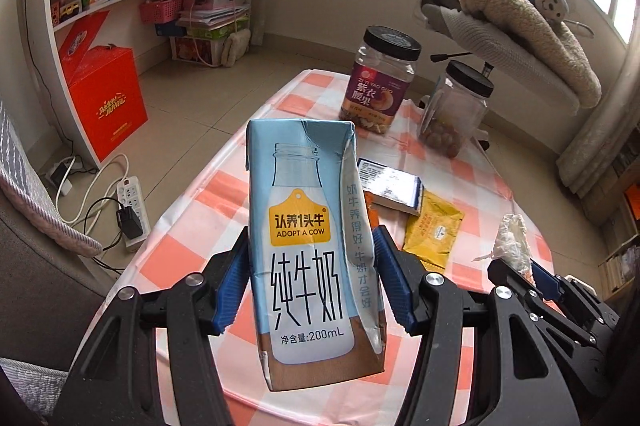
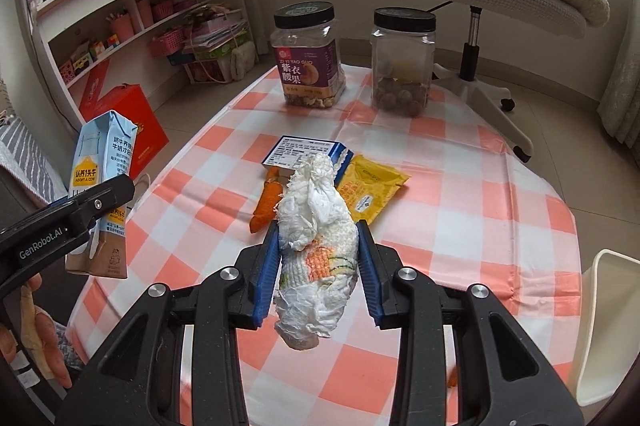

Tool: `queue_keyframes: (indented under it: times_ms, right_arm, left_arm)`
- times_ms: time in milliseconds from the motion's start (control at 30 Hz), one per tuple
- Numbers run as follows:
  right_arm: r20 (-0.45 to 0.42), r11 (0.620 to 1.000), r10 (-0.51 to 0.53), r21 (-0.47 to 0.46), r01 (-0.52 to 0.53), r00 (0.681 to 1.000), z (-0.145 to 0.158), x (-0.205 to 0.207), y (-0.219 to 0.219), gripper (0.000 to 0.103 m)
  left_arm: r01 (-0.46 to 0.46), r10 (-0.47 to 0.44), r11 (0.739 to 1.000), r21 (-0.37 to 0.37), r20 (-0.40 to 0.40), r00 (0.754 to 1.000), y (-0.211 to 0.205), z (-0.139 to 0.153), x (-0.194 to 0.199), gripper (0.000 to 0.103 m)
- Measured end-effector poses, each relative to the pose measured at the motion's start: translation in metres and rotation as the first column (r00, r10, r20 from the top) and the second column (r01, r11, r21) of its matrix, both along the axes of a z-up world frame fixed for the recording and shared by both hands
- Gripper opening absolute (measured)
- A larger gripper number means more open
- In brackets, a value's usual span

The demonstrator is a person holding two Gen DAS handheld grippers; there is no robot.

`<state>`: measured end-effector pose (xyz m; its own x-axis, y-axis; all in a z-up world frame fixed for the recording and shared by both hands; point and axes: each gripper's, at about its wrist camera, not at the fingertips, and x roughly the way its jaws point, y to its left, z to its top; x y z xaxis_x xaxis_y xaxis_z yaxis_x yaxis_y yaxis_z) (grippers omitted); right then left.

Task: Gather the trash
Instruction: 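Release the tissue over the white bin with the right tool while the left tool drops the milk carton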

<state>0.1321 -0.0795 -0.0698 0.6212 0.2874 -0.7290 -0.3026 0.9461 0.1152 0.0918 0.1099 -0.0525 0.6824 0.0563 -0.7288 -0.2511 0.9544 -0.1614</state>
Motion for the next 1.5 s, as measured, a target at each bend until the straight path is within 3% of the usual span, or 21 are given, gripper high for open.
queue_keyframes:
  times_ms: [467,867,1267,1500]
  right_arm:
    - [0.002,0.989,-0.145,0.005,0.145,0.989,0.007,-0.002,-0.073,0.035]
    - [0.044,0.966,-0.256,-0.024,0.257,0.966,0.015,-0.01,-0.132,0.035]
    - [0.046,0.924,-0.381,-0.024,0.382,0.924,0.016,-0.022,-0.208,0.035]
    - [0.057,0.873,-0.485,-0.028,0.487,0.873,0.016,-0.03,-0.257,0.035]
  left_arm:
    - [0.132,-0.131,0.991,-0.009,0.017,0.991,-0.066,0.003,0.014,0.059]
    - [0.243,-0.242,0.969,-0.039,0.042,0.969,-0.129,0.009,0.028,0.059]
    - [0.351,-0.35,0.936,-0.033,0.036,0.936,-0.192,0.004,0.029,0.059]
    - [0.395,-0.395,0.918,-0.032,0.026,0.918,-0.221,0.0,0.029,0.059]
